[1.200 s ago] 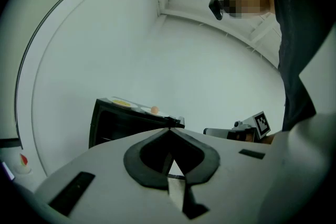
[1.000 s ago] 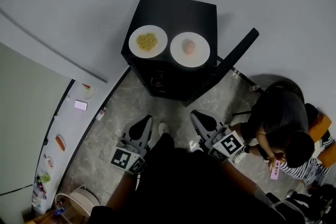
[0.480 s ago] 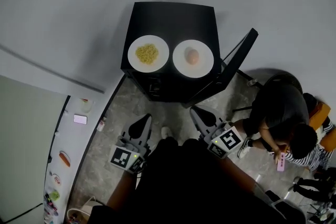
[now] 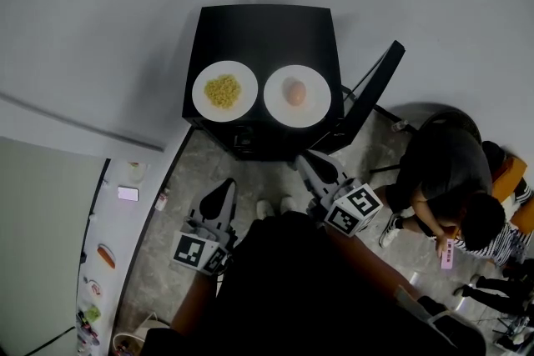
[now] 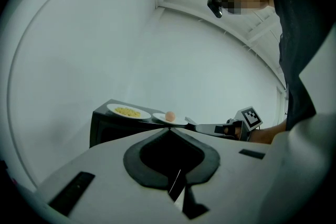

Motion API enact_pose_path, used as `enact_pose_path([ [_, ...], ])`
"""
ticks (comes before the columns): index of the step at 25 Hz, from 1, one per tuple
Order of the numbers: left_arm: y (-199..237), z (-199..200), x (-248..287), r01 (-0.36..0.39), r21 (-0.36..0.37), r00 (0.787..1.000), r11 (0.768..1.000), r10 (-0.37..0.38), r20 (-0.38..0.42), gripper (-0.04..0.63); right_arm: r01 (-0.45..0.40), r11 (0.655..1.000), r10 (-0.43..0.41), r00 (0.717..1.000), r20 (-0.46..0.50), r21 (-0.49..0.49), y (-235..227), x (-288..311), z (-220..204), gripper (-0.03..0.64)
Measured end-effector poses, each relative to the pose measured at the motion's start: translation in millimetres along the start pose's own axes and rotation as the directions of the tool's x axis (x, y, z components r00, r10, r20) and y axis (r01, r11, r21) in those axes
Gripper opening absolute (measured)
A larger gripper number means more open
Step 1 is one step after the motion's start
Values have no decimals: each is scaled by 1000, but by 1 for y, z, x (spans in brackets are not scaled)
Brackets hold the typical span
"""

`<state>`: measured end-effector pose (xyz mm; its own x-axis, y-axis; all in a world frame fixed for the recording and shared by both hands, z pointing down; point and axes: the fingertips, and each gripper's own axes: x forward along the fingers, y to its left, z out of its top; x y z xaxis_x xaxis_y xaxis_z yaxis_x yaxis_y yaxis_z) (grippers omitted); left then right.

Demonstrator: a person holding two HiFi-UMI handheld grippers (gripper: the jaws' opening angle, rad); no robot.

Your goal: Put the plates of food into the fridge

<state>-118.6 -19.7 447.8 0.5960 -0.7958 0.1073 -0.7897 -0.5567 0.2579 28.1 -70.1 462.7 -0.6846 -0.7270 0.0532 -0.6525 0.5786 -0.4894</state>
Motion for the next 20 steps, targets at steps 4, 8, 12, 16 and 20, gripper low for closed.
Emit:
enact_pose_path([
  [4,2,2,6,-26,-2,1000,1000,26,-7,25,-11,996,10,1000,12,93,-9,7,1,48],
  [8,4,2,14,-41,-12,999,999,41,-13,25,-32,979,26,999,34,200,-18,13,3,81],
  [12,3,5,18,-44,-9,999,999,44,-8,25,-40,959,25,998,55,279,-27,19,5,107],
  [16,5,7,23,-44,2,999,999,44,-12,25,-47,930,16,996,90,364,-34,28,8,120],
  [20,8,8,26,-40,5,999,999,40,-18,25,-35,908,-8,995,101,418,-39,32,8,130],
])
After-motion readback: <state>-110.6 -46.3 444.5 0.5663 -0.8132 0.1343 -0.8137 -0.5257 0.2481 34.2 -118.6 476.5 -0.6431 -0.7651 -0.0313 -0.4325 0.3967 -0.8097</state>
